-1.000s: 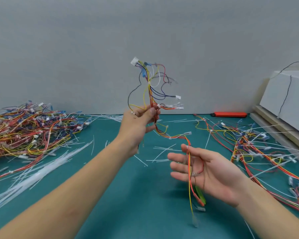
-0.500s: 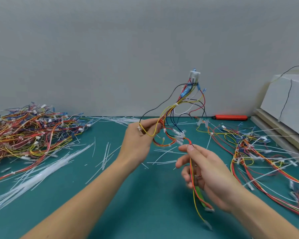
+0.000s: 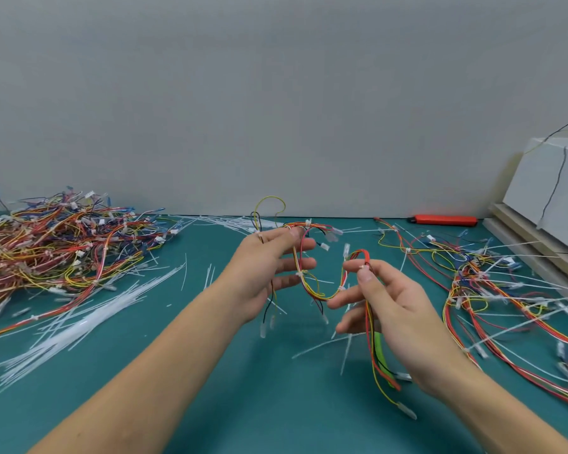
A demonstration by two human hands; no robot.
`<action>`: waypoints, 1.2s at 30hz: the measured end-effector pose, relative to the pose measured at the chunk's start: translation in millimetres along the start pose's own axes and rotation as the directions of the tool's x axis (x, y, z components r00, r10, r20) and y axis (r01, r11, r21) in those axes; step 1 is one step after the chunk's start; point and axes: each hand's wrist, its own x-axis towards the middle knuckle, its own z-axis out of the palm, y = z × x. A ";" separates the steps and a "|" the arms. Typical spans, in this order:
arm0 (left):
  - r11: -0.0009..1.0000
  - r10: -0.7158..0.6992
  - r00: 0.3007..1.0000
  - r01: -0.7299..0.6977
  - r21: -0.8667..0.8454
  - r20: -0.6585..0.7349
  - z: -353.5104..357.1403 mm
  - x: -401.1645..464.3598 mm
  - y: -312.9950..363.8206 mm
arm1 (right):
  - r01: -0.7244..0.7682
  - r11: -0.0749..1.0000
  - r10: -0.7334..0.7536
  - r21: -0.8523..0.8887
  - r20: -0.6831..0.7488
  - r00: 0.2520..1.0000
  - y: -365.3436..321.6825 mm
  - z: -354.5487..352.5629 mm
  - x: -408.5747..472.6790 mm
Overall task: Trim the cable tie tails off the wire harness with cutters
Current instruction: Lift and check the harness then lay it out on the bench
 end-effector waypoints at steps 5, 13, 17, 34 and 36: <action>0.943 -0.218 0.970 0.238 -0.234 0.106 -7.5 4.2 11.8 | -0.042 0.998 0.040 0.043 0.055 0.998 0.5 0.3 -3.0; 0.870 -0.243 0.958 0.284 -0.404 0.149 -19.7 8.5 25.9 | -0.222 0.919 0.180 0.327 0.152 0.972 -9.3 -0.8 -4.6; 0.862 -0.181 0.983 0.178 -0.475 0.039 -19.8 14.7 32.3 | -0.264 0.935 0.192 0.237 0.290 0.938 -15.9 3.0 -12.4; 0.945 0.289 0.947 -0.306 0.113 0.140 -11.3 7.2 20.4 | -0.415 0.903 0.391 0.109 0.190 0.900 8.1 9.1 -11.0; 0.938 0.293 0.943 -0.316 0.145 0.159 -13.0 4.8 15.9 | -0.425 0.896 0.405 0.126 0.159 0.901 6.8 7.0 -9.0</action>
